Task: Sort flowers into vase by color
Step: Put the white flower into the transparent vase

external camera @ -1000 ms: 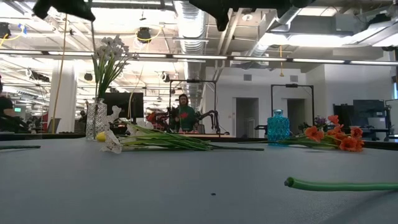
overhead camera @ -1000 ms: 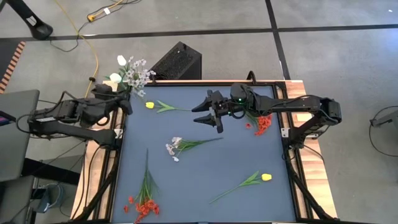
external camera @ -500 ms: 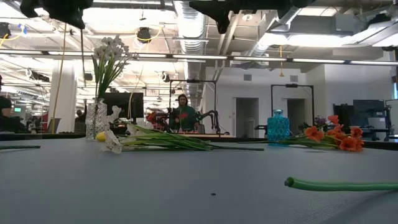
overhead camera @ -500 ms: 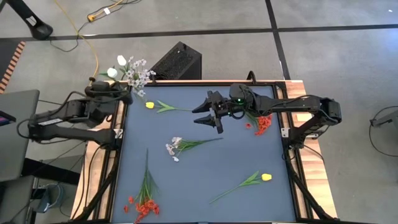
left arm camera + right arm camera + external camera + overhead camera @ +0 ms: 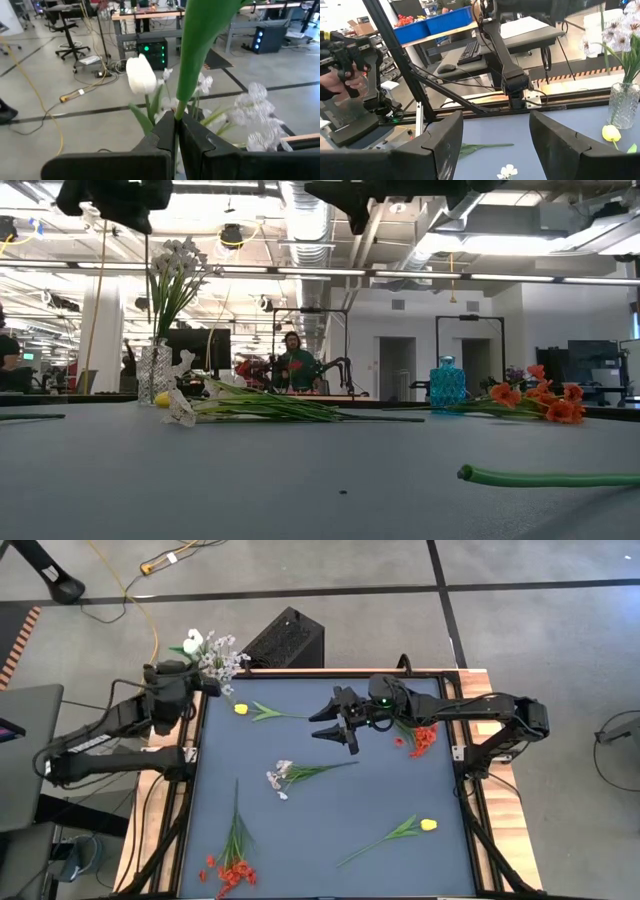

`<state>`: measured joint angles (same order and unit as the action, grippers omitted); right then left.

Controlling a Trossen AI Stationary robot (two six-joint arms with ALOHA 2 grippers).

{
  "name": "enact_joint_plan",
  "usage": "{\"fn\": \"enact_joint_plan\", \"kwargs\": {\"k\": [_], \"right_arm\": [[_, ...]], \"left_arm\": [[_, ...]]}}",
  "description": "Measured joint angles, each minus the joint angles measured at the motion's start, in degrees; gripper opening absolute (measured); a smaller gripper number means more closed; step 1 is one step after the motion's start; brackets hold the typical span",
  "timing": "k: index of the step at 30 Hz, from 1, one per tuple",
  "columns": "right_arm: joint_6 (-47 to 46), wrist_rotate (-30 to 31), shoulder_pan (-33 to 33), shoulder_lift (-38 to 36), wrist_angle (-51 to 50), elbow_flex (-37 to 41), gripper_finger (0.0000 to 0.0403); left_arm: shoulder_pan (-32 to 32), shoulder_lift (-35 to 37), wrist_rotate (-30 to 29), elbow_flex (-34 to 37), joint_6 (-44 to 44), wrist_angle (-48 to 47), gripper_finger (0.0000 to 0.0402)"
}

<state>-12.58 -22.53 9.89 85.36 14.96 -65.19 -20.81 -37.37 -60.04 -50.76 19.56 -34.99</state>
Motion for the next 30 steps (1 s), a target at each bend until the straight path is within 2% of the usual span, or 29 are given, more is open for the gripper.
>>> {"fn": "enact_joint_plan", "kwargs": {"k": [8,13,20,24,30], "right_arm": [[-0.02,-0.04,-0.01,0.00,-4.02,0.00,0.0255],[-0.02,-0.04,-0.07,0.02,-4.66,0.00,0.0255],[-0.91,-0.06,-0.07,0.02,-4.67,0.00,0.0255],[-0.94,-0.06,-0.09,0.02,-4.66,0.00,0.0255],[-1.07,-0.08,-0.13,0.02,-4.66,0.00,0.0255]], "left_arm": [[-11.90,2.27,9.76,-0.02,-3.62,1.12,0.0000],[-17.83,0.93,18.45,-0.02,-4.11,1.59,0.0000],[-21.00,-1.59,21.01,0.00,-7.14,4.87,0.0000],[-22.26,-2.23,24.48,-0.01,-9.43,6.81,0.0000],[-24.42,-2.58,25.38,0.67,-9.49,7.11,0.0000]]}}
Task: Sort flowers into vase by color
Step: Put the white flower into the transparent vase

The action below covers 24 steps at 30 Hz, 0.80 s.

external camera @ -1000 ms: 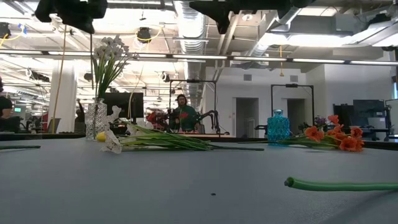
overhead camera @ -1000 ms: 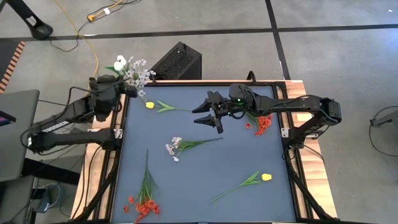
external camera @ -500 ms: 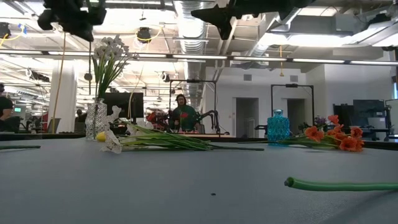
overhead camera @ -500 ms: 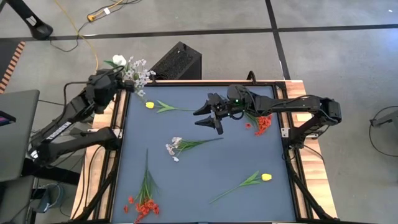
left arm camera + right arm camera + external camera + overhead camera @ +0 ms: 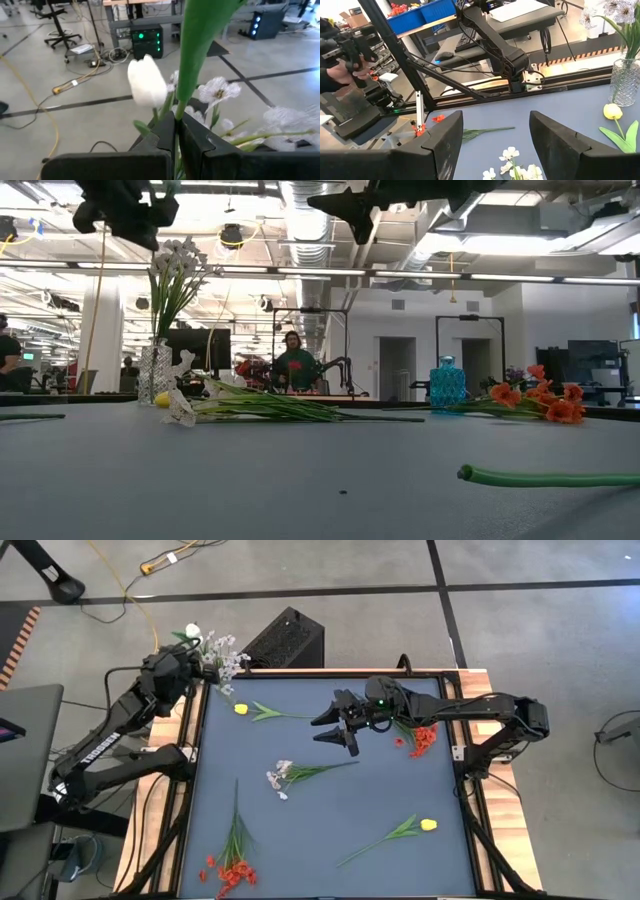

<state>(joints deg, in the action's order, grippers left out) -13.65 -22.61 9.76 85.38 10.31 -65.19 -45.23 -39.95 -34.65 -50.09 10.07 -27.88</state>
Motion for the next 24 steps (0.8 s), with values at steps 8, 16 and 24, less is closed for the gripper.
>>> {"fn": "enact_joint_plan", "kwargs": {"k": [8,16,24], "right_arm": [[-1.15,0.00,0.00,0.00,-0.01,0.00,0.0255],[-1.40,-0.02,0.00,0.00,-0.09,0.00,0.0255],[-1.11,-0.03,0.25,0.00,-0.04,0.00,0.0255]], "left_arm": [[-1.53,1.52,1.92,8.28,1.32,7.20,0.0000],[-1.51,3.39,2.20,12.62,3.08,6.09,0.0000],[-1.49,0.47,4.76,12.88,3.19,4.58,0.0000]]}}
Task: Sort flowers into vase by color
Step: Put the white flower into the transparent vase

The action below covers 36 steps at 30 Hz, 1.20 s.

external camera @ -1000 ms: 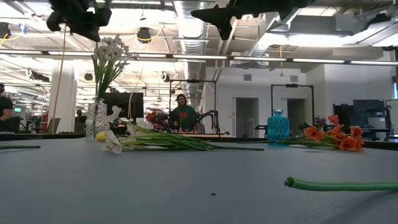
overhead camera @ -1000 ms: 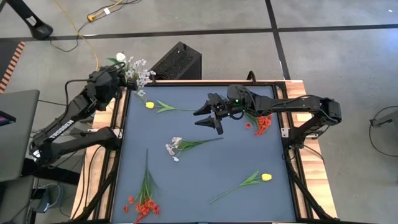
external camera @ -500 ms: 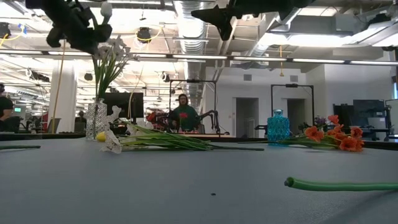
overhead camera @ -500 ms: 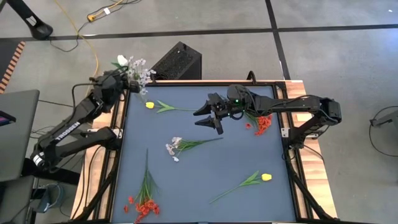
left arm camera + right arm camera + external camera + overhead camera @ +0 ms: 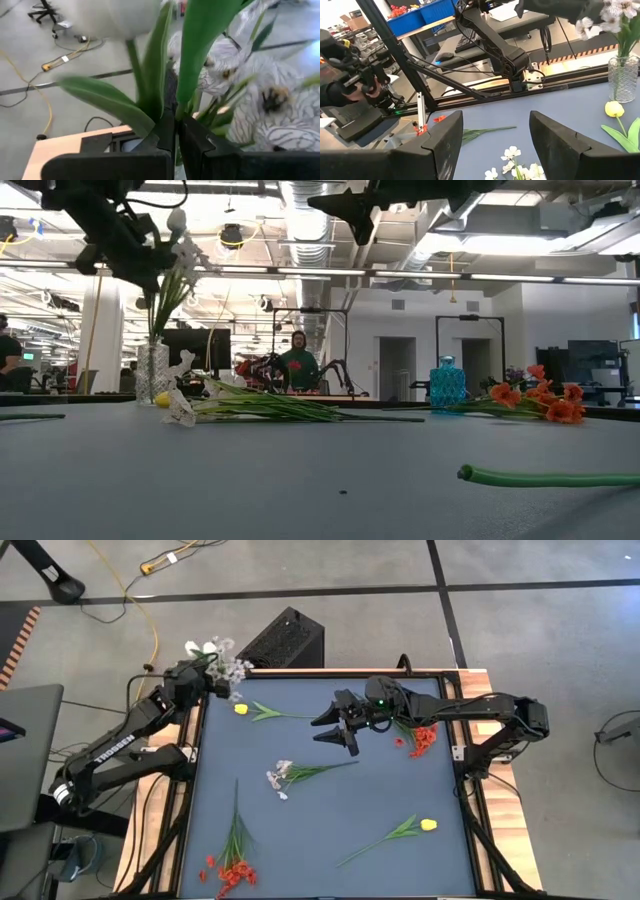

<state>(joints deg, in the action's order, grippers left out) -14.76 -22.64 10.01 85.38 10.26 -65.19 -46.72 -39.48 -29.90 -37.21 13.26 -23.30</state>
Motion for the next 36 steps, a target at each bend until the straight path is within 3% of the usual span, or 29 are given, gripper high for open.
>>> {"fn": "enact_joint_plan", "kwargs": {"k": [8,18,27,36], "right_arm": [[0.02,-0.01,-0.14,0.00,-0.04,0.00,0.0255],[-0.20,-0.06,-0.58,0.00,-0.05,0.00,0.0255],[-0.25,-0.06,-0.58,0.00,-0.07,0.00,0.0255],[-0.27,-0.06,-0.58,0.00,-0.02,0.00,0.0255]], "left_arm": [[-0.04,-6.25,-1.81,0.00,-0.14,0.02,0.0000],[0.00,-6.61,-3.38,0.00,0.52,-0.17,0.0003],[0.00,-3.20,-2.17,0.00,0.99,-0.63,0.0071],[0.00,3.84,6.45,-0.02,3.01,-8.71,0.0122]]}}
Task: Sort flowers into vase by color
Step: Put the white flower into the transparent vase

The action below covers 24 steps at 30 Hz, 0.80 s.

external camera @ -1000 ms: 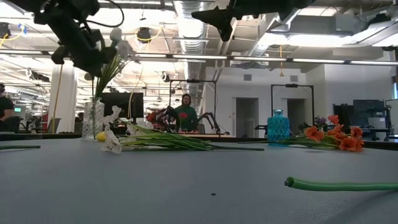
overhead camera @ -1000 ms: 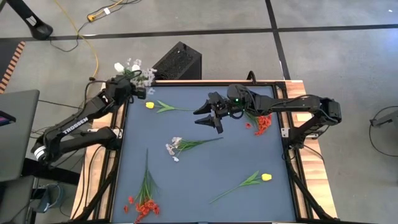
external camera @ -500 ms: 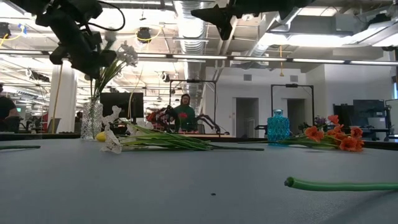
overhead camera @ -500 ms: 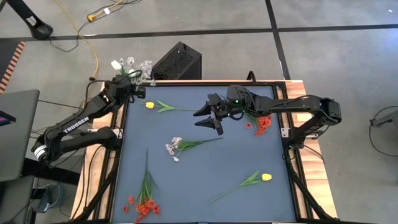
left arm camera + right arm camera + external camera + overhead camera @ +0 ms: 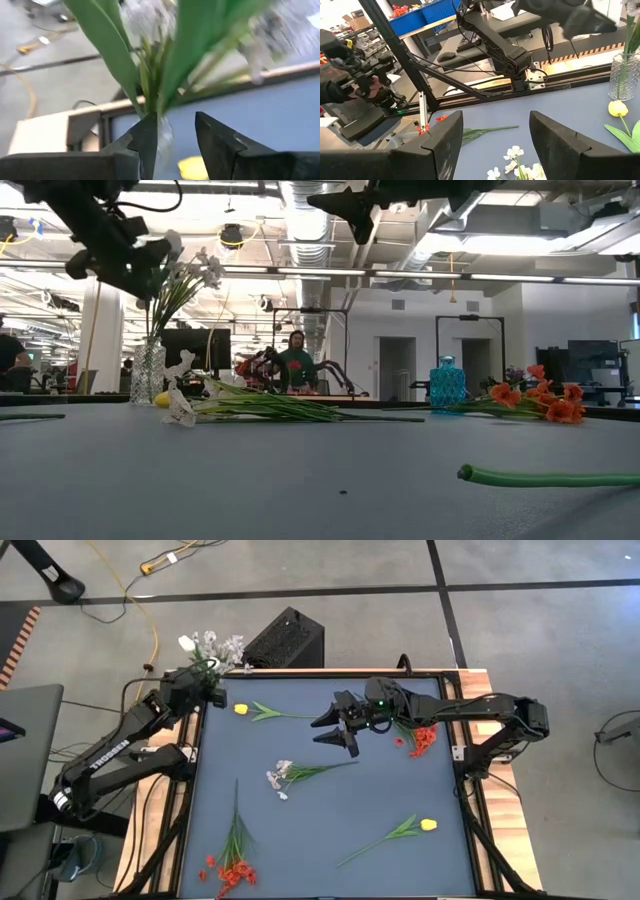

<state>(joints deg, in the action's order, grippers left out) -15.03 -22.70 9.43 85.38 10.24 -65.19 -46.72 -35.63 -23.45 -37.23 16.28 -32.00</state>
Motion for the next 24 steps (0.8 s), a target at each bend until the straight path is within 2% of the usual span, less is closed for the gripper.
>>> {"fn": "enact_joint_plan", "kwargs": {"k": [3,8,11,14,20,22,24], "right_arm": [[-0.01,0.00,0.00,0.00,0.02,0.00,0.0255],[-0.02,0.00,-0.30,0.00,0.07,0.00,0.0255],[0.05,-0.04,-0.89,0.00,0.01,0.00,0.0255],[2.65,-0.78,-1.87,0.00,-2.30,0.00,0.0255],[12.00,-0.78,-4.19,0.21,-16.12,0.02,0.0255],[14.04,1.27,-4.77,0.22,-20.89,0.02,0.0255],[15.85,4.34,-5.44,0.22,-24.34,0.02,0.0255]], "left_arm": [[0.00,2.49,6.17,0.00,0.08,-3.55,0.0123],[0.04,5.90,19.71,-0.02,4.23,-7.53,0.0123],[0.48,7.38,27.36,-0.02,6.64,-8.36,0.0123],[2.60,8.58,32.64,-0.02,8.29,-7.72,0.0123],[12.74,8.95,34.69,-0.04,13.37,-5.99,0.0123],[17.78,7.84,32.69,-0.04,14.66,-3.75,0.0123],[23.34,6.81,28.30,-0.04,15.28,-1.13,0.0123]]}}
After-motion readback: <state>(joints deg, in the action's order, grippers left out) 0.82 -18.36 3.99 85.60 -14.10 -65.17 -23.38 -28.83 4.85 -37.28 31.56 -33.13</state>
